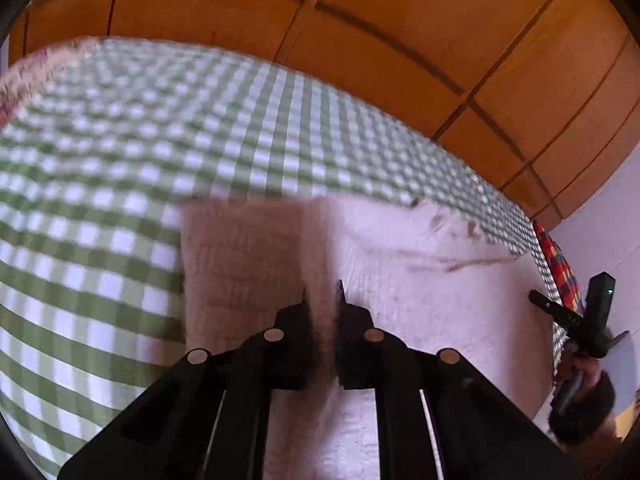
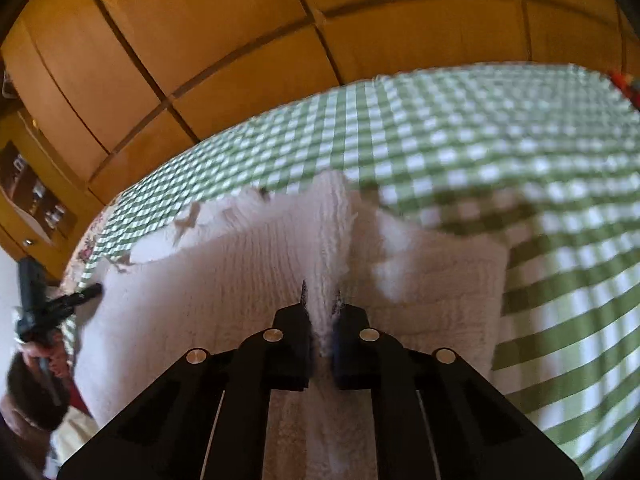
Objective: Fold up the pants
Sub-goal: 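Lay the folded hem down and open both tools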
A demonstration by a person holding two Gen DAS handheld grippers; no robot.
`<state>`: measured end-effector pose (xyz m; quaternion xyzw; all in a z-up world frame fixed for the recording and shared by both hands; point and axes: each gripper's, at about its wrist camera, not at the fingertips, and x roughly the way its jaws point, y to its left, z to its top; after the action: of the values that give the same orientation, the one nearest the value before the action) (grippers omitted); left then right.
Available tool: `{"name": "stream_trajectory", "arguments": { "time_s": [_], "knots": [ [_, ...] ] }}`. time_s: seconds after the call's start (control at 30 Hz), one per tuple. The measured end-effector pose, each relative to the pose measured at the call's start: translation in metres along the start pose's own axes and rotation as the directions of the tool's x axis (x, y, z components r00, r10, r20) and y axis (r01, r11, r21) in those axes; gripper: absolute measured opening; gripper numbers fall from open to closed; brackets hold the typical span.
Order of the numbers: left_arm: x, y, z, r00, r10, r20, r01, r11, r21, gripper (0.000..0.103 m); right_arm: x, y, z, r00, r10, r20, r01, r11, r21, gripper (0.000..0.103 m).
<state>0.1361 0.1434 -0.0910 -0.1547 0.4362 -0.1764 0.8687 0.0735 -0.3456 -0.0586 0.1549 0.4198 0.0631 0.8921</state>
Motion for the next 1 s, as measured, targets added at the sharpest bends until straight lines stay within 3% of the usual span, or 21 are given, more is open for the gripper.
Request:
{"name": "stream_trajectory", "arguments": {
  "time_s": [0.2,0.3,0.43,0.57,0.87,0.93,0.97,1.0],
  "knots": [
    [-0.031,-0.025,0.024,0.977,0.046,0.206,-0.053,0.998,0.030,0.007,-0.021,0.011,0.027,0.984,-0.087,0.153,0.089,0.996,-0.006,0.006],
    [-0.023,-0.023,0.033,0.966,0.099,0.239,-0.102,0.995,-0.001,0.007,-0.011,0.008,0.034,0.976,-0.135,0.173,0.132,0.991,0.028,0.006],
    [0.005,-0.018,0.032,0.962,0.186,0.202,-0.184,0.982,-0.029,0.007,0.016,0.002,0.033,0.969,-0.205,0.136,0.205,0.979,0.016,0.006],
    [0.039,-0.008,0.013,0.952,0.279,0.126,-0.282,0.959,0.007,0.008,0.041,-0.009,0.021,0.962,-0.265,0.072,0.265,0.964,0.002,0.006],
    [0.051,-0.005,0.003,0.951,0.284,0.122,-0.290,0.957,0.026,0.014,0.050,-0.016,0.016,0.962,-0.263,0.078,0.262,0.965,0.027,0.015],
    [0.048,-0.009,0.002,0.951,0.282,0.127,-0.289,0.957,0.033,0.022,0.048,-0.015,0.016,0.964,-0.255,0.076,0.253,0.967,0.029,0.017],
    [0.043,-0.013,0.002,0.951,0.281,0.133,-0.288,0.957,0.036,0.039,0.046,-0.016,0.017,0.967,-0.245,0.072,0.243,0.969,0.034,0.021],
    [0.035,-0.020,-0.001,0.947,0.284,0.149,-0.293,0.955,0.039,0.069,0.041,-0.016,0.017,0.970,-0.234,0.068,0.232,0.972,0.041,0.032]
  ]
}}
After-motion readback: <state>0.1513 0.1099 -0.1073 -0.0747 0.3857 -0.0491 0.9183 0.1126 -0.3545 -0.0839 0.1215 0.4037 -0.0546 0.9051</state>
